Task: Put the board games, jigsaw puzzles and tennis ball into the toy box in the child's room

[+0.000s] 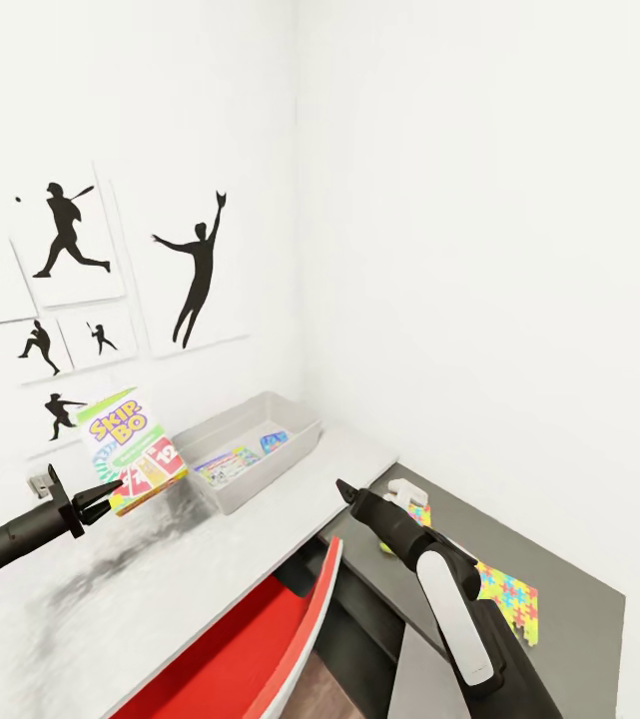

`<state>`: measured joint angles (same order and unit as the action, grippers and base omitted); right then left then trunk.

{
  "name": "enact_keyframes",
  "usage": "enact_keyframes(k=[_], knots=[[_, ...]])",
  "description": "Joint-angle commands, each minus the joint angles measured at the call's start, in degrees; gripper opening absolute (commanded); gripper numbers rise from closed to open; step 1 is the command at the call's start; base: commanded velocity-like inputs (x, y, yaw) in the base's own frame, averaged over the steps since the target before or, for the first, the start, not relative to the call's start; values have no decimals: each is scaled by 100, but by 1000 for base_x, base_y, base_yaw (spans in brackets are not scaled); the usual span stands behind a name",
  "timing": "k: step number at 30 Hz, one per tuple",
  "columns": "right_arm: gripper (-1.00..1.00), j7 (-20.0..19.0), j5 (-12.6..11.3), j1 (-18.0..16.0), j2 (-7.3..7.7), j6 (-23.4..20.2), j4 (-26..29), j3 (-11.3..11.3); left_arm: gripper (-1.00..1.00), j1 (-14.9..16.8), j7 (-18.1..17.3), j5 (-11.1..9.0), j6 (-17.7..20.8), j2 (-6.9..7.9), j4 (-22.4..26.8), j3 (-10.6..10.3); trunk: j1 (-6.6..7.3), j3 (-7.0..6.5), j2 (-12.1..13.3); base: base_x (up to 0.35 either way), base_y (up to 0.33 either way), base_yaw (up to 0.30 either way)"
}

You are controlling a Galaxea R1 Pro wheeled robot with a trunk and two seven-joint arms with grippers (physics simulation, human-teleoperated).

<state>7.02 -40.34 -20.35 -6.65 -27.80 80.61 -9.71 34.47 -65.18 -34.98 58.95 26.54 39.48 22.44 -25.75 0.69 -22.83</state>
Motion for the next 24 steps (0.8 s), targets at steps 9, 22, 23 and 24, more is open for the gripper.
enact_keyframes(k=[9, 22, 23, 24], knots=[[100, 54, -53, -4, -2, -15, 16, -4, -100, 1, -21, 0, 28, 0, -2, 9, -3, 13, -9, 110, 0, -17], [100, 54, -53, -4, -9, -15, 16, -4, -100, 2, -22, 0, 31, 0, -2, 10, -3, 14, -9, 130, 0, 0], [100, 54, -53, -4, -10, -15, 13, -4, -100, 3, -22, 0, 30, 0, -2, 9, -3, 14, -9, 212, -16, 0], [100, 54, -53, -4, -11, -15, 14, -4, -100, 3, -23, 0, 29, 0, -2, 10, -3, 14, -9, 154, -24, 0]])
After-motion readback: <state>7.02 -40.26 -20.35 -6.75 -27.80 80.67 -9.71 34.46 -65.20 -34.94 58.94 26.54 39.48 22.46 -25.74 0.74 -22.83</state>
